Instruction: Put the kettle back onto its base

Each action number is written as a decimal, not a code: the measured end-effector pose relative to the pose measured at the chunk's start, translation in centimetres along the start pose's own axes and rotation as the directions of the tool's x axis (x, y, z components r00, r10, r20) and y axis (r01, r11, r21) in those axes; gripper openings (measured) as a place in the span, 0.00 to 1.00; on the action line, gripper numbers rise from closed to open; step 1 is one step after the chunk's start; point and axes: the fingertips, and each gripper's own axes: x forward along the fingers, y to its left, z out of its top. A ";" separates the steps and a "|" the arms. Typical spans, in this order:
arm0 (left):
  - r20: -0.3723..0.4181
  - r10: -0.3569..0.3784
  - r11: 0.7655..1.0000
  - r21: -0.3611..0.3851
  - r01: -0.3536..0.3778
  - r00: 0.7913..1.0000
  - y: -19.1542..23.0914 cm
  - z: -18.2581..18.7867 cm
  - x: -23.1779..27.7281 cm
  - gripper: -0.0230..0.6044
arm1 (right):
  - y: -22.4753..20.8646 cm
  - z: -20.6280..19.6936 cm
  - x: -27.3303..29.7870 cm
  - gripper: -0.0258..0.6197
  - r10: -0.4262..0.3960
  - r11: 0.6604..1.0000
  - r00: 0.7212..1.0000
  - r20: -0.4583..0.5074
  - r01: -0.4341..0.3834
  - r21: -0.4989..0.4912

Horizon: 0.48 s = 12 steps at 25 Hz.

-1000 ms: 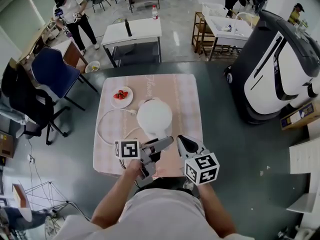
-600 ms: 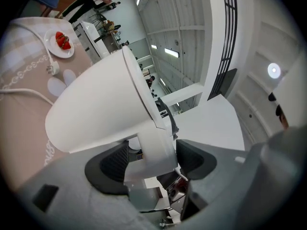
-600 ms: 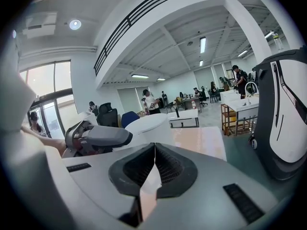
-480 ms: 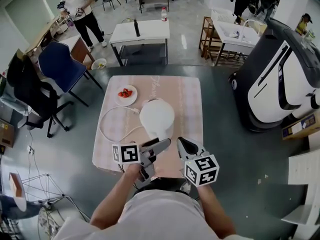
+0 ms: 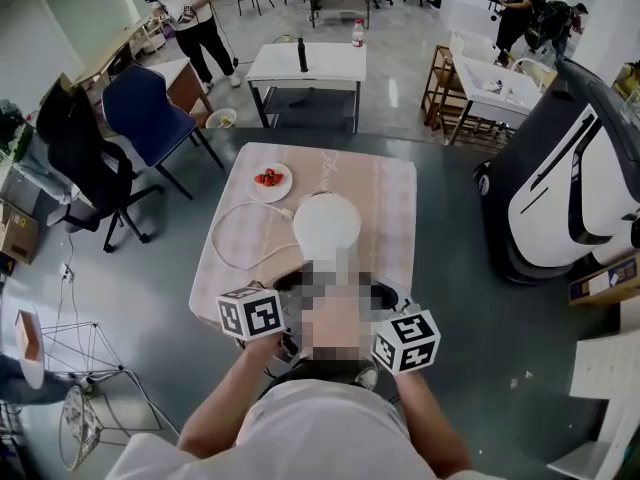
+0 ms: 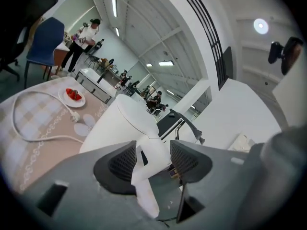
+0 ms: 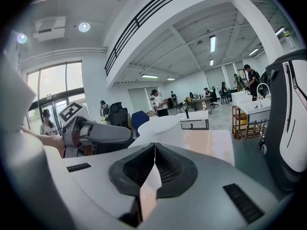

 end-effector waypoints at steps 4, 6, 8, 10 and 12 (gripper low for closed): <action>0.031 0.039 0.996 0.079 -0.041 0.999 -1.2 -0.1 -0.4 0.38 | 0.5 0.4 -0.8 0.05 0.031 0.999 1.000 0.007 -0.031 -0.017; 0.047 0.053 0.992 0.110 -0.058 0.997 -1.8 -0.1 -0.6 0.36 | 0.8 0.6 -1.2 0.05 0.044 0.999 0.999 0.010 -0.044 -0.025; 0.071 0.070 0.987 0.143 -0.080 0.995 -2.4 -0.1 -0.9 0.33 | 0.9 0.8 -1.7 0.05 0.054 0.998 0.998 0.013 -0.053 -0.031; 0.090 0.087 0.980 0.173 -0.101 0.992 -2.9 -0.2 -1.0 0.29 | 1.0 0.8 -2.2 0.05 0.063 0.997 0.998 0.017 -0.062 -0.035; 0.095 0.101 0.974 0.194 -0.117 0.990 -3.3 -0.6 -0.9 0.26 | 0.9 0.9 -2.8 0.05 0.073 0.997 0.997 0.019 -0.072 -0.040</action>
